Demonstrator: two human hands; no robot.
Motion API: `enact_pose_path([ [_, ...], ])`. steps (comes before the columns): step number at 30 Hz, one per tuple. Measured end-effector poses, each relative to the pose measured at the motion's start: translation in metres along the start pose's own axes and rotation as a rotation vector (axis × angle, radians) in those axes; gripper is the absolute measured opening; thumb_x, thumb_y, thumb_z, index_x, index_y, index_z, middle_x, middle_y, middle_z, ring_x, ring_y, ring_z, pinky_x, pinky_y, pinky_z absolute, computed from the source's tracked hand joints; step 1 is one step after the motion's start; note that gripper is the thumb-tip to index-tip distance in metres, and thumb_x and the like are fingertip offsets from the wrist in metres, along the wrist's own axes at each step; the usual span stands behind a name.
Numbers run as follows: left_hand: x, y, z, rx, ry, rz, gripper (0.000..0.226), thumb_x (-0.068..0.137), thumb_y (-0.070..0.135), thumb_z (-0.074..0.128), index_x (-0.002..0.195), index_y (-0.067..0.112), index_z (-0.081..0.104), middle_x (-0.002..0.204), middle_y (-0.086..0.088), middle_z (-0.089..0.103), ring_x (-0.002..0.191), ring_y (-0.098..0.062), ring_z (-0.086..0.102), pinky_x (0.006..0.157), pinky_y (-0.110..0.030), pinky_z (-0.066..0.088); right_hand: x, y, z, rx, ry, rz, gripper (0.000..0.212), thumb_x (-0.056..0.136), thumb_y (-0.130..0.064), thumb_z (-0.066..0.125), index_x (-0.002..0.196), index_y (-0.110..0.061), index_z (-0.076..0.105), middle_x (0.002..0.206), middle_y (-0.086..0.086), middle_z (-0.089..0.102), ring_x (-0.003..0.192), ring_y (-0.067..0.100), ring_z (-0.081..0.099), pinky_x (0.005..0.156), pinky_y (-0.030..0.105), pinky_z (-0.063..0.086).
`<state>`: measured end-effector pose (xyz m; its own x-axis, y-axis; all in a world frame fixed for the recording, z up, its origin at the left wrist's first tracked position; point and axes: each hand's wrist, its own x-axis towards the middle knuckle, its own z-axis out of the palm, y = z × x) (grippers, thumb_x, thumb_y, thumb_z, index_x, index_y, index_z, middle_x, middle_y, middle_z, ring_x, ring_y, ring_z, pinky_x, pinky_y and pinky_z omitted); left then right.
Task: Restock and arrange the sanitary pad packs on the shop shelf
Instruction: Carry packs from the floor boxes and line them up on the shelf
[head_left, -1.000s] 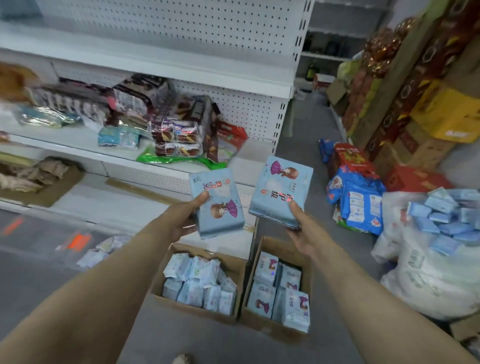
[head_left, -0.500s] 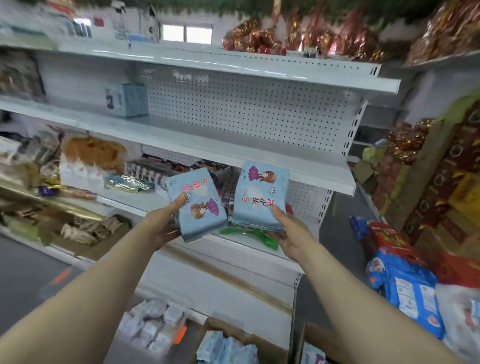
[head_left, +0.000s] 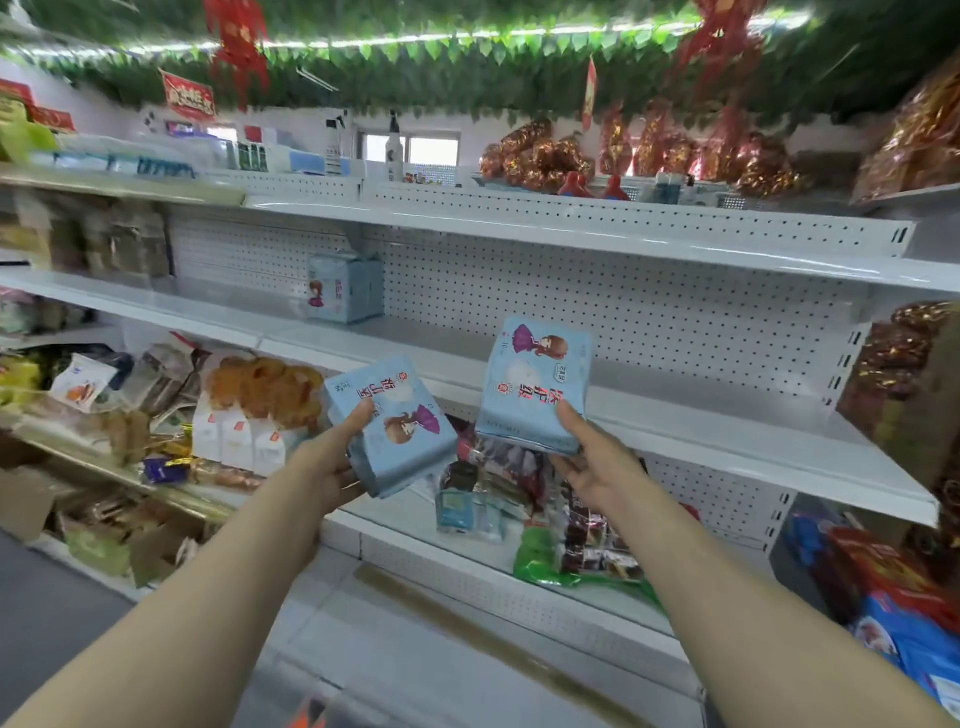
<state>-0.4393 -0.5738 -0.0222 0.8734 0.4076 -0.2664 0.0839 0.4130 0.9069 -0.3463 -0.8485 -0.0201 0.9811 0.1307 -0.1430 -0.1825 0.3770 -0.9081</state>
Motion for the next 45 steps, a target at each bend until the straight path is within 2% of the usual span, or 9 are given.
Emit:
enact_pose_path([
  [3, 0.035, 0.013, -0.006, -0.053, 0.004, -0.025, 0.038, 0.084, 0.043, 0.076, 0.104, 0.014, 0.061, 0.092, -0.01, 0.07, 0.082, -0.028, 0.068, 0.068, -0.044, 0.056, 0.034, 0.002, 0.024, -0.021, -0.013, -0.02, 0.032, 0.081, -0.03, 0.08, 0.107, -0.015, 0.069, 0.092, 0.001, 0.078, 0.1, 0.017, 0.067, 0.098, 0.034, 0.053],
  [7, 0.084, 0.031, 0.003, -0.046, -0.021, -0.047, 0.036, 0.084, 0.041, 0.076, 0.097, 0.011, 0.061, 0.093, -0.012, 0.069, 0.081, -0.03, 0.066, 0.067, -0.046, 0.055, 0.081, -0.005, 0.047, -0.014, -0.032, -0.049, 0.034, 0.08, -0.031, 0.08, 0.107, -0.015, 0.069, 0.092, -0.001, 0.078, 0.101, 0.017, 0.067, 0.087, 0.03, 0.055],
  [10, 0.126, 0.051, 0.014, -0.027, -0.046, -0.057, 0.041, 0.081, 0.042, 0.079, 0.096, 0.008, 0.061, 0.103, -0.015, 0.069, 0.085, -0.031, 0.066, 0.086, -0.049, 0.056, 0.119, -0.012, 0.062, -0.017, -0.034, -0.079, 0.049, 0.075, -0.034, 0.082, 0.117, -0.014, 0.068, 0.109, 0.002, 0.075, 0.107, 0.016, 0.066, 0.091, 0.029, 0.054],
  [16, 0.204, 0.094, 0.042, 0.049, -0.114, -0.044, 0.037, 0.082, 0.041, 0.078, 0.094, 0.008, 0.065, 0.092, -0.016, 0.072, 0.074, -0.029, 0.069, 0.056, -0.04, 0.054, 0.19, -0.033, 0.095, -0.002, -0.026, -0.1, 0.058, 0.065, -0.035, 0.082, 0.117, -0.013, 0.067, 0.106, 0.002, 0.074, 0.105, 0.016, 0.066, 0.086, 0.029, 0.055],
  [22, 0.261, 0.118, 0.04, 0.137, -0.136, -0.017, 0.039, 0.08, 0.037, 0.081, 0.1, 0.007, 0.067, 0.074, -0.012, 0.075, 0.05, -0.024, 0.07, 0.039, -0.032, 0.053, 0.235, -0.037, 0.126, -0.021, -0.014, -0.126, 0.041, 0.079, -0.03, 0.079, 0.114, -0.013, 0.068, 0.104, 0.0, 0.077, 0.096, 0.013, 0.071, 0.069, 0.022, 0.059],
  [26, 0.299, 0.129, 0.032, 0.224, -0.173, -0.053, 0.039, 0.082, 0.039, 0.079, 0.096, 0.005, 0.065, 0.083, -0.016, 0.072, 0.046, -0.024, 0.069, 0.037, -0.031, 0.052, 0.246, -0.023, 0.149, 0.007, -0.013, -0.157, 0.029, 0.087, -0.024, 0.075, 0.112, -0.011, 0.069, 0.095, -0.001, 0.078, 0.083, 0.009, 0.073, 0.066, 0.021, 0.059],
  [32, 0.355, 0.143, 0.019, 0.319, -0.283, -0.128, 0.058, 0.079, 0.052, 0.077, 0.104, 0.003, 0.057, 0.09, -0.017, 0.064, 0.074, -0.031, 0.065, 0.056, -0.042, 0.053, 0.25, 0.005, 0.186, 0.028, 0.079, -0.23, 0.051, 0.082, -0.027, 0.078, 0.126, -0.006, 0.063, 0.111, 0.004, 0.075, 0.099, 0.014, 0.07, 0.084, 0.027, 0.06],
  [39, 0.398, 0.161, 0.008, 0.442, -0.512, -0.132, 0.072, 0.082, 0.058, 0.072, 0.122, 0.001, 0.054, 0.114, -0.017, 0.062, 0.108, -0.038, 0.064, 0.095, -0.056, 0.053, 0.229, 0.031, 0.233, 0.053, 0.283, -0.325, 0.031, 0.083, -0.03, 0.076, 0.107, -0.011, 0.071, 0.099, -0.001, 0.077, 0.098, 0.016, 0.069, 0.092, 0.031, 0.055],
  [45, 0.397, 0.18, -0.007, 0.478, -0.617, -0.09, 0.084, 0.089, 0.063, 0.059, 0.148, 0.005, 0.04, 0.156, -0.013, 0.039, 0.143, -0.033, 0.038, 0.111, -0.046, 0.035, 0.197, 0.061, 0.267, 0.054, 0.384, -0.352, 0.032, 0.085, -0.033, 0.075, 0.109, -0.012, 0.071, 0.094, -0.003, 0.078, 0.101, 0.017, 0.069, 0.089, 0.03, 0.057],
])
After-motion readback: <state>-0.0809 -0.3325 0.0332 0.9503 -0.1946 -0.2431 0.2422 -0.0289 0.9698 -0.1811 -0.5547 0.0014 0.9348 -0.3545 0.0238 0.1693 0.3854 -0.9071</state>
